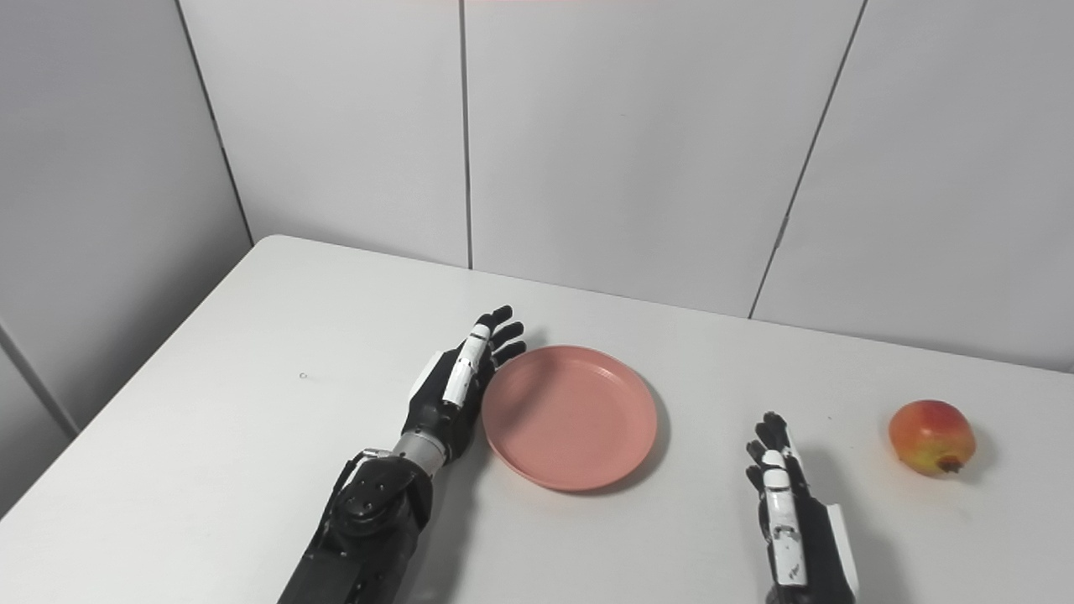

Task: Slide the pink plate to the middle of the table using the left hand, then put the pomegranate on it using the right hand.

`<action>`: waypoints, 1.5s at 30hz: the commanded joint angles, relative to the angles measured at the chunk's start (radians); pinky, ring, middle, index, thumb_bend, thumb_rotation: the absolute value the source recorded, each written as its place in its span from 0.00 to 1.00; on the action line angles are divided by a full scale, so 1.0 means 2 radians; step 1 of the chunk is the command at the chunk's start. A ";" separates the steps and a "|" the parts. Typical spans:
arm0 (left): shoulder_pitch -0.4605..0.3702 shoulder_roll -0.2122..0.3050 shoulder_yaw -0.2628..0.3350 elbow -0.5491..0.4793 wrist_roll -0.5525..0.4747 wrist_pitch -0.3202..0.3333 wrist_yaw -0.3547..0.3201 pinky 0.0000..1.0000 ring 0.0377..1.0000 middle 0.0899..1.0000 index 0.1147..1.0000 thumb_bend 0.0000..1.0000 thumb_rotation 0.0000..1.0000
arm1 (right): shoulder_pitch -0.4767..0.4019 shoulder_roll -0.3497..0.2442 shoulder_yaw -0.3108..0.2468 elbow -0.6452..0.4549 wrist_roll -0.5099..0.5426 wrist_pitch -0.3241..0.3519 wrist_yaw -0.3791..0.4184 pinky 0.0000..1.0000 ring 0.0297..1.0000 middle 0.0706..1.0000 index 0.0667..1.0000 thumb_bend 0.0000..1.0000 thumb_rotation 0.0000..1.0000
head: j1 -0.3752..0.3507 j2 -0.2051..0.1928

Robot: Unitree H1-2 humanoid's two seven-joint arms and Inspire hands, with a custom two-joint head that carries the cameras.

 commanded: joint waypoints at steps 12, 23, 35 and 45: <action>0.019 -0.028 -0.021 -0.055 0.006 0.017 -0.014 0.90 0.91 0.92 0.91 0.40 1.00 | -0.016 0.016 0.010 -0.019 -0.013 0.006 -0.009 0.97 0.96 0.96 0.97 0.22 1.00 | -0.036 0.016; 0.030 -0.023 -0.009 -0.054 -0.004 0.013 -0.029 0.91 0.92 0.94 0.92 0.42 1.00 | -0.023 0.025 0.018 -0.013 -0.028 0.008 -0.021 0.96 0.95 0.96 0.96 0.23 1.00 | -0.074 0.024; 0.031 -0.019 0.001 -0.053 -0.006 0.011 -0.037 0.92 0.92 0.94 0.92 0.42 1.00 | -0.027 0.025 0.020 -0.018 -0.050 0.013 -0.031 0.93 0.94 0.95 0.95 0.26 1.00 | -0.103 0.027; 0.033 -0.020 0.009 -0.050 -0.008 0.002 -0.038 0.91 0.92 0.94 0.92 0.43 1.00 | -0.034 0.021 0.018 -0.026 -0.064 0.011 -0.035 0.93 0.94 0.95 0.95 0.29 1.00 | -0.122 0.023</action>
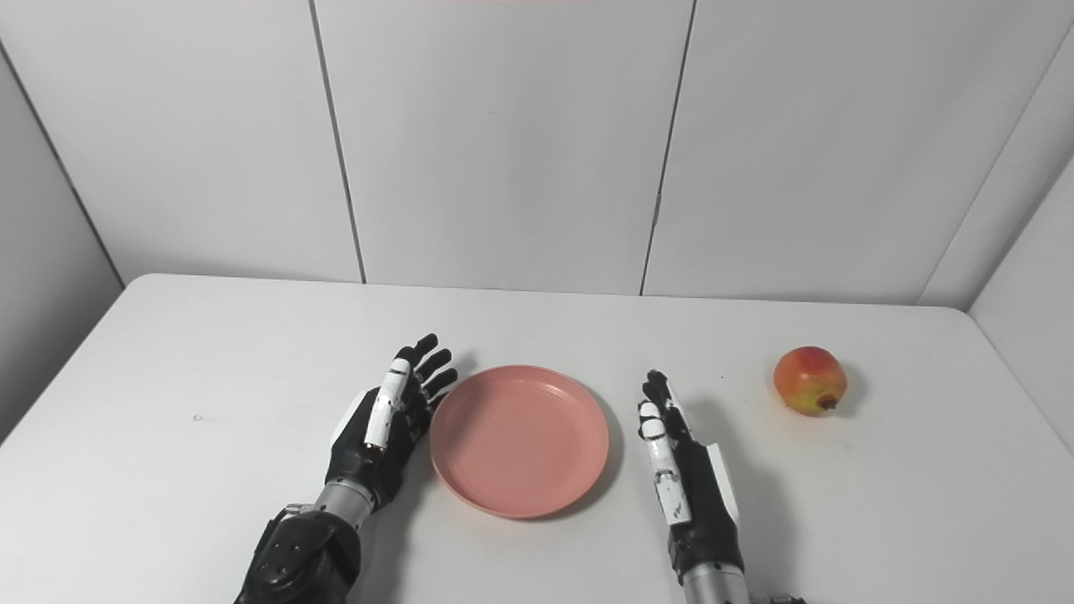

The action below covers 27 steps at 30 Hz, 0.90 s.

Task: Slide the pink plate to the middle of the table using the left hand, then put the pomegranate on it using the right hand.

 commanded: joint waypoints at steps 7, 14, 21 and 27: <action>0.002 0.010 0.000 -0.005 0.014 -0.046 -0.005 0.92 0.92 0.94 0.92 0.43 1.00 | -0.027 -0.003 -0.005 -0.044 -0.025 0.007 -0.008 0.92 0.93 0.94 0.93 0.30 1.00 | -0.029 -0.004; 0.007 0.023 0.001 0.002 0.024 -0.086 -0.006 0.95 0.93 0.95 0.93 0.45 1.00 | -0.039 -0.004 -0.018 -0.062 -0.028 0.018 -0.010 0.93 0.93 0.94 0.93 0.31 1.00 | -0.051 -0.008; 0.015 0.030 0.006 0.003 0.034 -0.117 0.001 0.93 0.92 0.93 0.91 0.46 1.00 | -0.058 -0.023 -0.033 -0.090 -0.047 0.037 -0.009 0.89 0.93 0.94 0.93 0.32 1.00 | -0.082 -0.013; 0.018 0.036 0.007 0.012 0.037 -0.133 -0.001 0.93 0.92 0.94 0.92 0.47 1.00 | -0.074 -0.042 -0.050 -0.107 -0.065 0.054 -0.012 0.88 0.91 0.92 0.92 0.34 1.00 | -0.098 -0.019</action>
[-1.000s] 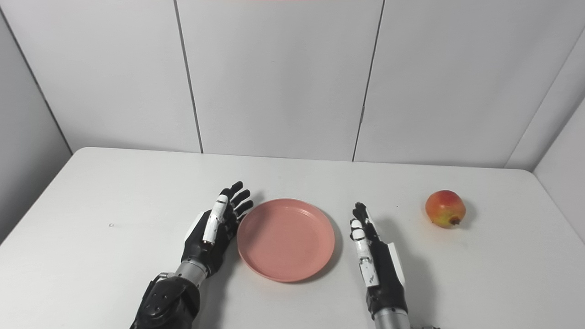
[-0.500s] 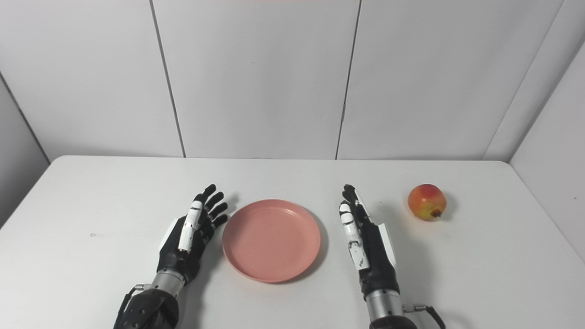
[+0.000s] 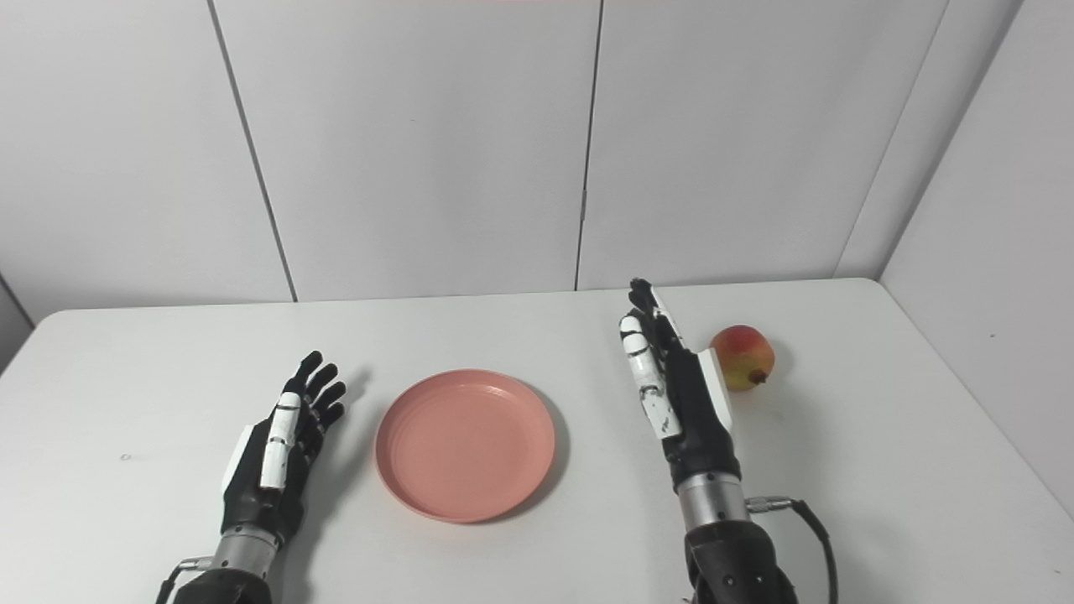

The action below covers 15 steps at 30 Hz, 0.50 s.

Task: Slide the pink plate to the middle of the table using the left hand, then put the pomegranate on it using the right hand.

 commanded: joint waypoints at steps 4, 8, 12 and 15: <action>-0.005 0.006 0.001 -0.001 0.006 -0.039 -0.004 0.92 0.92 0.94 0.92 0.47 1.00 | -0.026 -0.021 -0.011 -0.027 -0.028 0.011 -0.010 0.89 0.91 0.92 0.91 0.39 1.00 | -0.012 -0.003; -0.006 0.011 0.005 0.011 0.000 -0.053 -0.010 0.92 0.92 0.94 0.92 0.46 1.00 | -0.034 -0.038 -0.009 -0.031 -0.063 0.009 -0.009 0.86 0.90 0.91 0.90 0.41 1.00 | -0.027 -0.010; -0.008 0.015 0.010 0.023 -0.010 -0.063 -0.017 0.92 0.92 0.93 0.91 0.44 1.00 | -0.040 -0.054 -0.008 -0.034 -0.101 0.019 -0.006 0.78 0.89 0.92 0.92 0.47 0.98 | -0.046 -0.015; -0.008 0.017 0.012 0.025 -0.014 -0.063 -0.021 0.92 0.91 0.93 0.91 0.42 1.00 | -0.047 -0.069 -0.002 -0.039 -0.151 0.036 -0.002 0.81 0.88 0.91 0.92 0.56 1.00 | -0.056 -0.015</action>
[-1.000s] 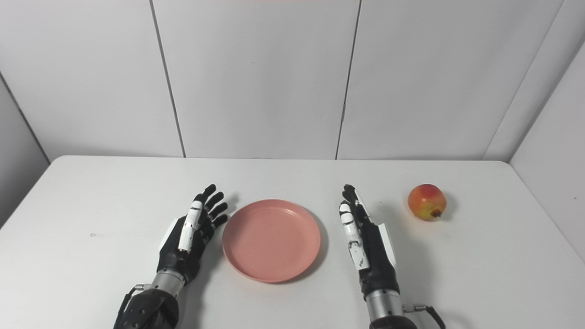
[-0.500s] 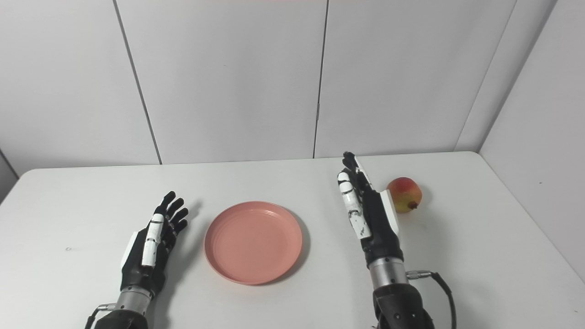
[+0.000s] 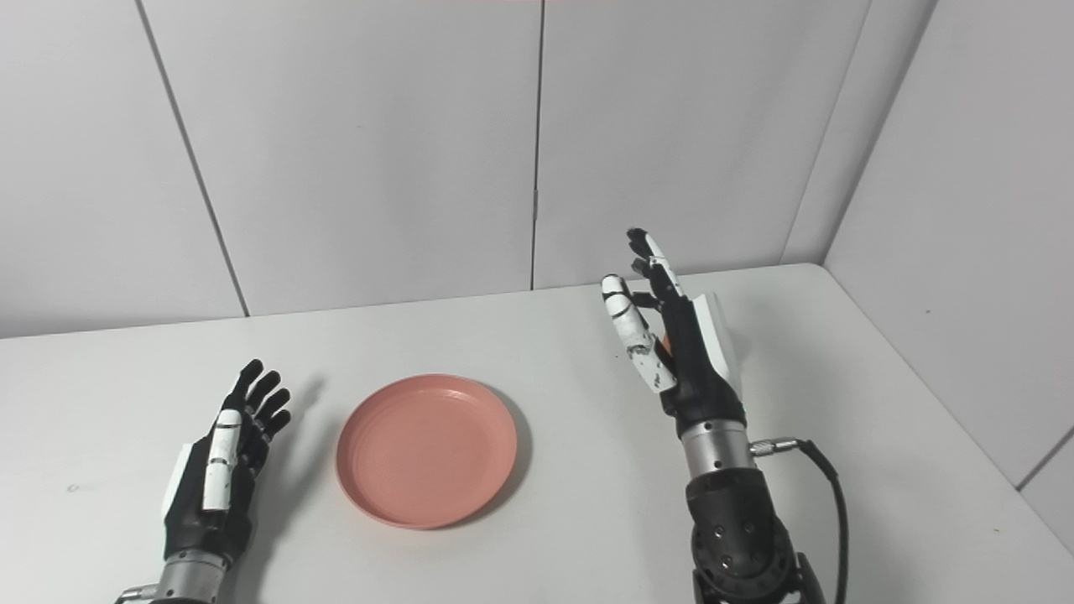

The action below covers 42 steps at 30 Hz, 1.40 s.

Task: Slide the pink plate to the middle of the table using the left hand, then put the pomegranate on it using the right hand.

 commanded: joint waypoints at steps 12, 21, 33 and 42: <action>-0.008 0.015 0.009 0.006 -0.018 -0.011 -0.017 0.93 0.92 0.93 0.91 0.40 1.00 | -0.057 -0.069 -0.009 -0.035 -0.146 0.059 0.018 0.81 0.88 0.91 0.90 0.72 0.71 | -0.025 -0.003; -0.008 0.019 0.007 0.003 -0.020 -0.005 -0.019 0.95 0.93 0.93 0.91 0.40 1.00 | -0.073 -0.098 -0.027 -0.009 -0.195 0.062 0.033 0.75 0.86 0.93 0.93 0.82 0.49 | -0.027 -0.004; -0.007 0.019 0.010 0.003 -0.022 -0.001 -0.017 0.94 0.92 0.93 0.90 0.38 1.00 | -0.092 -0.129 -0.032 0.068 -0.202 0.061 0.051 0.66 0.82 0.92 0.94 0.87 0.43 | -0.027 -0.007; -0.003 0.016 0.011 -0.006 -0.025 0.008 -0.017 0.94 0.92 0.92 0.90 0.38 1.00 | -0.099 -0.143 -0.023 0.126 -0.191 0.060 0.064 0.68 0.84 0.92 0.94 0.91 0.44 | -0.022 -0.009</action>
